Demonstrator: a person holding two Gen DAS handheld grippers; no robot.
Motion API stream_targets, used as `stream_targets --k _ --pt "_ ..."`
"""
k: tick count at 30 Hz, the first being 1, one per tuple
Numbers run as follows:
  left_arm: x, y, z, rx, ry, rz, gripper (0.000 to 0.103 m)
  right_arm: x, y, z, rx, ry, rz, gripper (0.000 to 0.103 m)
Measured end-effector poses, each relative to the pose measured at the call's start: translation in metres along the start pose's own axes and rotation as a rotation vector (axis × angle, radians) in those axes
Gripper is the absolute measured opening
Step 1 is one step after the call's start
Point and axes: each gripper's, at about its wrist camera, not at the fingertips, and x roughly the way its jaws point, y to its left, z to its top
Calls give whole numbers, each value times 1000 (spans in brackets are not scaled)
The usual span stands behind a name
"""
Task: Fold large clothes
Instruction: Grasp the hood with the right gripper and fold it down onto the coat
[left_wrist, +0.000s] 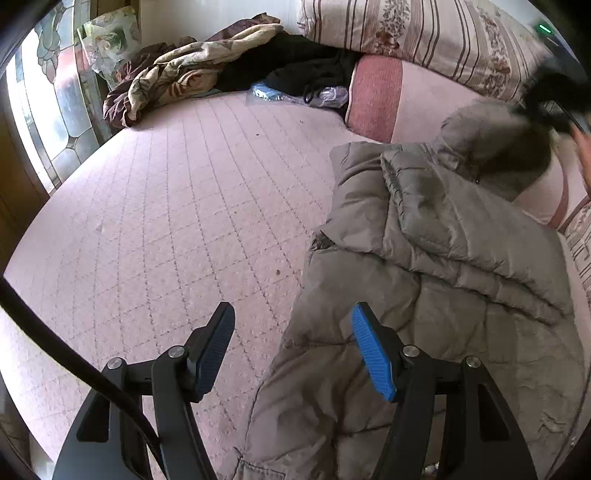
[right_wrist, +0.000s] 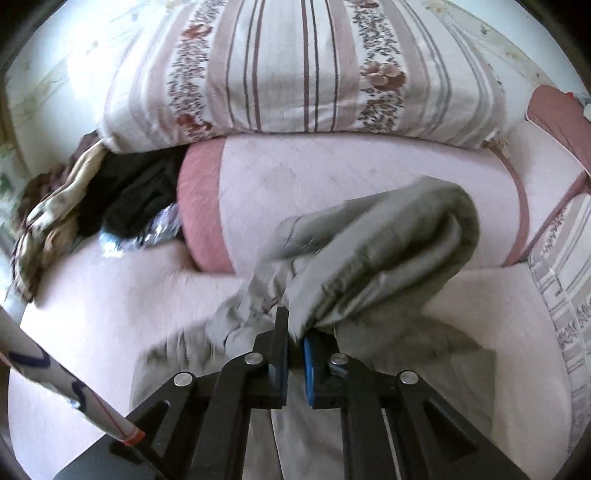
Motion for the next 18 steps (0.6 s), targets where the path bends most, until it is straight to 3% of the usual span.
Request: stream_targets --k 9,13,18 --pt "-3 13 2 -48 9 -4 65 -73 -34 -137 23 68 94 6" --pt "-3 18 2 -66 4 12 65 -66 -36 -182 58 129 114 6" --pt "2 15 2 -51 10 35 65 -31 -30 -203 100 174 125 6"
